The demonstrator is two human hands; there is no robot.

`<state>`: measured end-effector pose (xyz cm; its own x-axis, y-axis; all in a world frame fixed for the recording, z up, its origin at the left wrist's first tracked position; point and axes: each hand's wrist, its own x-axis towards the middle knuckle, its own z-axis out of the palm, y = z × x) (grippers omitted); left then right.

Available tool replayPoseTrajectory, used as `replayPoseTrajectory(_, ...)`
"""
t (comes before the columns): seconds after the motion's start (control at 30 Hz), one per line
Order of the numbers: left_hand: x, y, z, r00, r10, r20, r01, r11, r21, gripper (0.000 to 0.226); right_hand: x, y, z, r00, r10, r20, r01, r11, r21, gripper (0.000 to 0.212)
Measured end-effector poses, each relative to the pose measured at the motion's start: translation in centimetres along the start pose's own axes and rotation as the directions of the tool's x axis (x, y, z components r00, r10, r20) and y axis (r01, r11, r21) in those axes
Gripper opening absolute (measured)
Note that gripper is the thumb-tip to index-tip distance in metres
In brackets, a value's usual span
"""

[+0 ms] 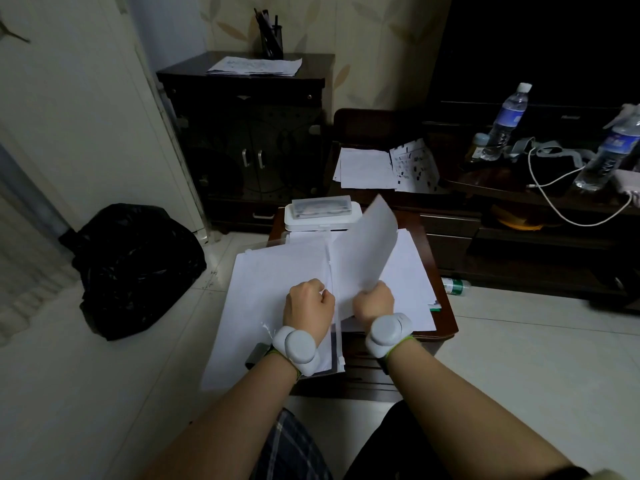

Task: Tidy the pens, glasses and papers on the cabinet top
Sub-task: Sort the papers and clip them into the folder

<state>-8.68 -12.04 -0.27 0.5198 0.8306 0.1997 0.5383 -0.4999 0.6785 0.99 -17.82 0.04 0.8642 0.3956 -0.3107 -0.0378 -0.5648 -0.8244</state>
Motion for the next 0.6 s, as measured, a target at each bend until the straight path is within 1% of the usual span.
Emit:
replayPoseTrajectory(0.1, 0.2, -0.2, -0.4, 1.0, -0.012, 0.0, 0.012, 1.0, 0.013, 0.021, 0.9, -0.2, -1.6, 0.988, -0.028, -0.15, 0.035, 0.999, 0.042, 0.026)
replayPoseTrajectory(0.23, 0.2, -0.1, -0.6, 1.0, -0.027, -0.001, 0.027, 1.0, 0.01, 0.023, 2.1, -0.3, -3.9, 0.948, 0.037, -0.317, 0.008, 0.99, 0.141, 0.028)
replayPoseTrajectory(0.3, 0.1, -0.1, -0.6, 0.999, -0.04, 0.005, 0.04, 0.999, 0.014, 0.022, 2.7, -0.1, -4.9, 0.921, 0.049, -0.386, 0.018, 0.985, 0.17, 0.029)
replayPoseTrajectory(0.37, 0.1, -0.2, -0.6, 0.998, -0.053, 0.019, 0.053, 0.998, 0.017, 0.021, 3.5, 0.3, -5.8, 0.903, 0.064, -0.424, 0.018, 0.982, 0.186, 0.03)
replayPoseTrajectory(0.43, 0.0, -0.3, -0.7, 0.998, -0.061, 0.029, 0.061, 0.998, 0.019, 0.019, 3.8, 0.5, -6.8, 0.885, 0.059, -0.462, 0.021, 0.986, 0.166, 0.031)
replayPoseTrajectory(0.6, -0.1, -0.3, -0.7, 0.998, -0.06, 0.029, 0.059, 0.998, 0.012, 0.02, 4.6, 1.7, -8.7, 0.876, 0.089, -0.475, -0.013, 0.987, 0.162, 0.033)
